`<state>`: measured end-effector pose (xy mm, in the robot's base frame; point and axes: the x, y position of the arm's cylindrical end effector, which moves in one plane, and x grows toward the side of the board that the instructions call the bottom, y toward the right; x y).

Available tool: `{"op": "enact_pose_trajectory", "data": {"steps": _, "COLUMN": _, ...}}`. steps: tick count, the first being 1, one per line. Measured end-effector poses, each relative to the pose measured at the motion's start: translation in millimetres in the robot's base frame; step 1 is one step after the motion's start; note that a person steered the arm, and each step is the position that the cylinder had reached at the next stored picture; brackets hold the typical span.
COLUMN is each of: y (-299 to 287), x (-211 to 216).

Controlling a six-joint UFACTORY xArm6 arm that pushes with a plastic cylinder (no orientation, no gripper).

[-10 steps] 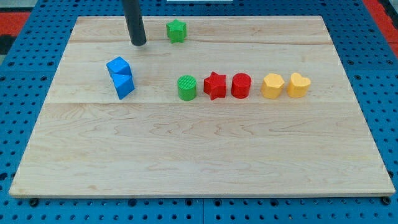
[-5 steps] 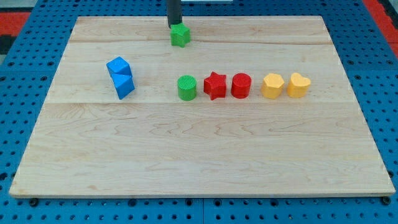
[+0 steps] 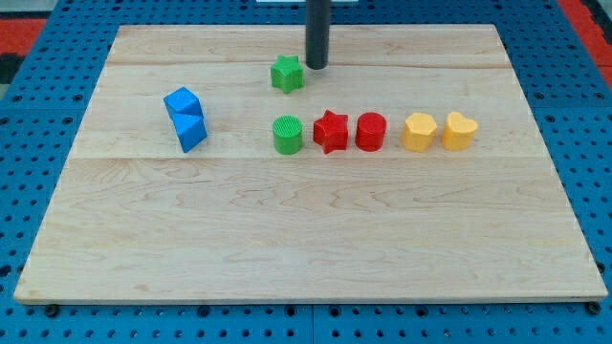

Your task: Push green star to the right of blue triangle

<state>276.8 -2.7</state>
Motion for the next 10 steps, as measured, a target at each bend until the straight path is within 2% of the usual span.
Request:
{"op": "enact_pose_trajectory", "data": {"steps": 2, "y": -40, "x": 20}}
{"op": "enact_pose_trajectory", "data": {"steps": 4, "y": -80, "x": 8}}
{"op": "enact_pose_trajectory", "data": {"steps": 5, "y": -93, "x": 21}}
{"op": "enact_pose_trajectory", "data": {"steps": 7, "y": -93, "x": 60}}
{"op": "enact_pose_trajectory", "data": {"steps": 8, "y": -84, "x": 50}}
{"op": "enact_pose_trajectory", "data": {"steps": 9, "y": -52, "x": 47}}
{"op": "enact_pose_trajectory", "data": {"steps": 10, "y": -60, "x": 54}}
